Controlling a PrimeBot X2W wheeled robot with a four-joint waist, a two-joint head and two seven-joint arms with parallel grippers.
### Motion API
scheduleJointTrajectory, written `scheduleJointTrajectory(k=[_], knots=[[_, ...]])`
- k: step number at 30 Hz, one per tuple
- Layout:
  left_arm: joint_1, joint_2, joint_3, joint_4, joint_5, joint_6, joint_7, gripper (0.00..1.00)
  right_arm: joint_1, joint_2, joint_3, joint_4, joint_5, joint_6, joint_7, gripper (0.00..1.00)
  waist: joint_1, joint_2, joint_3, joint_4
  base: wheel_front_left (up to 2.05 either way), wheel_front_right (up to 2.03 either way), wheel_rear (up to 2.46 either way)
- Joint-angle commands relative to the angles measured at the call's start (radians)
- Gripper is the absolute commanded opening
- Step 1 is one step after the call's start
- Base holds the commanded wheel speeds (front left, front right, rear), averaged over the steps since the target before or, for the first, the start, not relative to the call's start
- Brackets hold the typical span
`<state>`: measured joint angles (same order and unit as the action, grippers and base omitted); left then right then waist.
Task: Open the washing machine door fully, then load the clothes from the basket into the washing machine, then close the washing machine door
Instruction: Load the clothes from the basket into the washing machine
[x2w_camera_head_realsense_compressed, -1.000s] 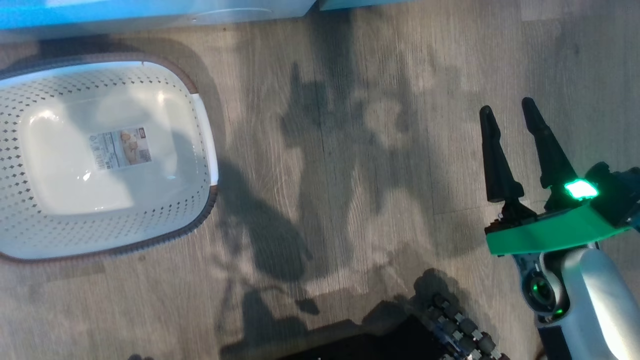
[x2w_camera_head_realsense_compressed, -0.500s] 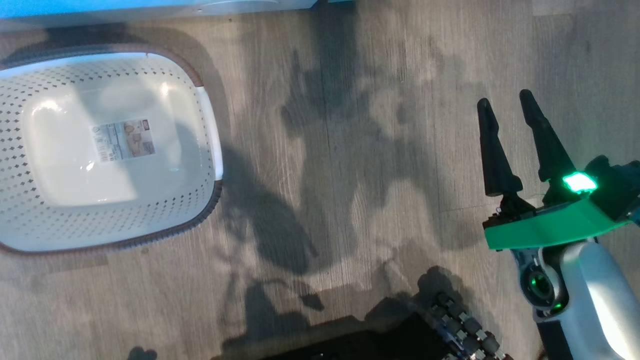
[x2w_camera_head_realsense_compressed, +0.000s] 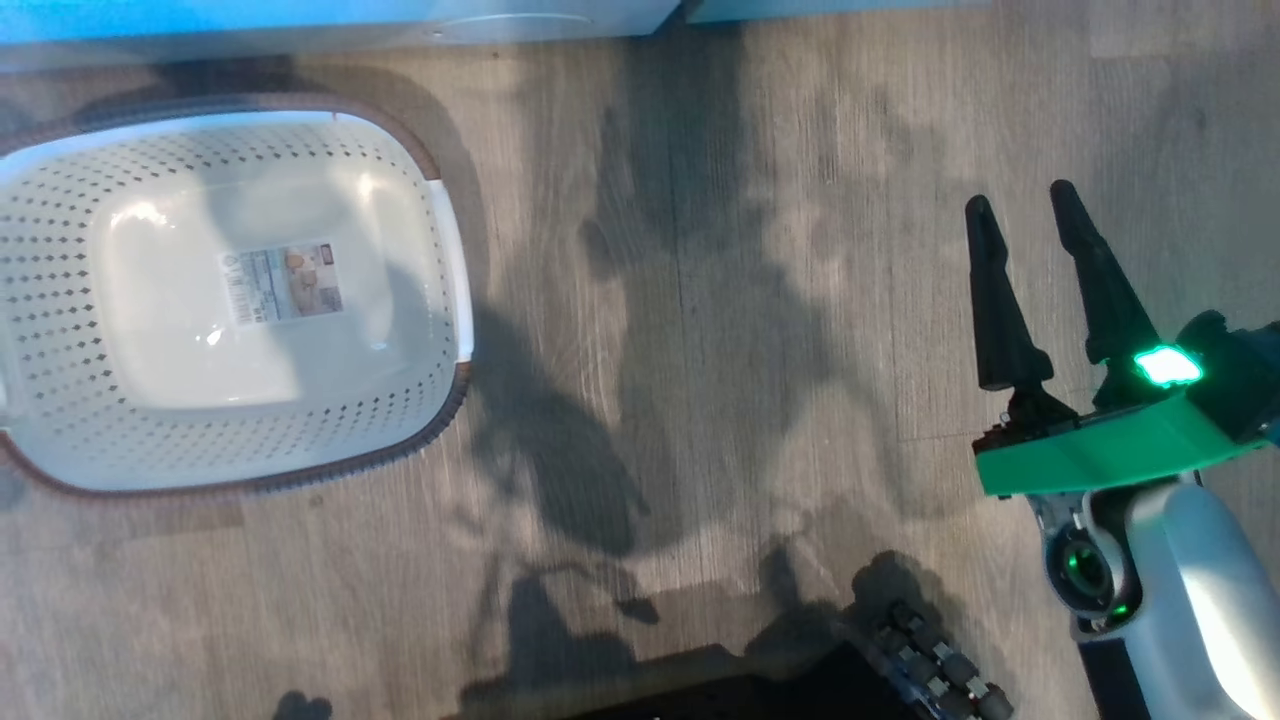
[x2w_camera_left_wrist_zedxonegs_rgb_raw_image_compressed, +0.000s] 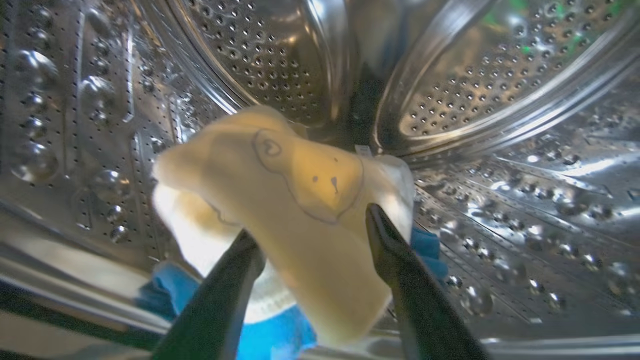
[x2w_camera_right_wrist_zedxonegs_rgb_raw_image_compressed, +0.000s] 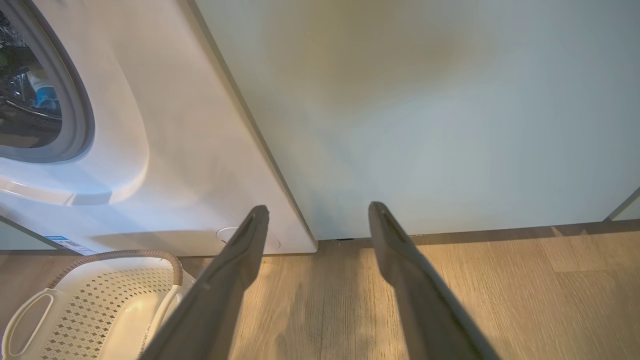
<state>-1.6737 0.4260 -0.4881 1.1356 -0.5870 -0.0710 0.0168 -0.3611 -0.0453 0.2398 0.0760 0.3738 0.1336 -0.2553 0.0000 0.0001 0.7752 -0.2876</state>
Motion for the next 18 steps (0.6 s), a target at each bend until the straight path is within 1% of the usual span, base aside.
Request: scheduleJointTrajectory(k=[1, 5, 12, 18], knots=[[-0.009, 0.032, 0.012, -0.022, -0.003, -0.002, -0.001, 1.0, 0.015, -0.005, 0.01, -0.023, -0.01, -0.003, -0.006, 1.0, 0.0, -0.0001, -0.006, 0.006, 0.0, 0.0, 0.0], [0.019, 0.02, 0.013, -0.031, -0.018, -0.009, -0.009, 1.0, 0.017, -0.005, 0.005, -0.023, -0.019, -0.003, -0.006, 1.0, 0.0, -0.0001, -0.023, 0.019, 0.0, 0.0, 0.0], [0.116, -0.003, 0.017, -0.071, -0.039, -0.004, -0.065, 1.0, 0.03, -0.005, -0.016, -0.02, -0.038, -0.003, -0.006, 1.0, 0.0, -0.0001, -0.063, 0.04, 0.0, 0.0, 0.0], [0.224, -0.017, 0.004, -0.144, -0.029, 0.031, -0.151, 1.0, 0.047, -0.005, -0.039, -0.017, -0.055, -0.003, -0.006, 1.0, 0.0, -0.0001, -0.101, 0.063, 0.0, 0.0, 0.0]])
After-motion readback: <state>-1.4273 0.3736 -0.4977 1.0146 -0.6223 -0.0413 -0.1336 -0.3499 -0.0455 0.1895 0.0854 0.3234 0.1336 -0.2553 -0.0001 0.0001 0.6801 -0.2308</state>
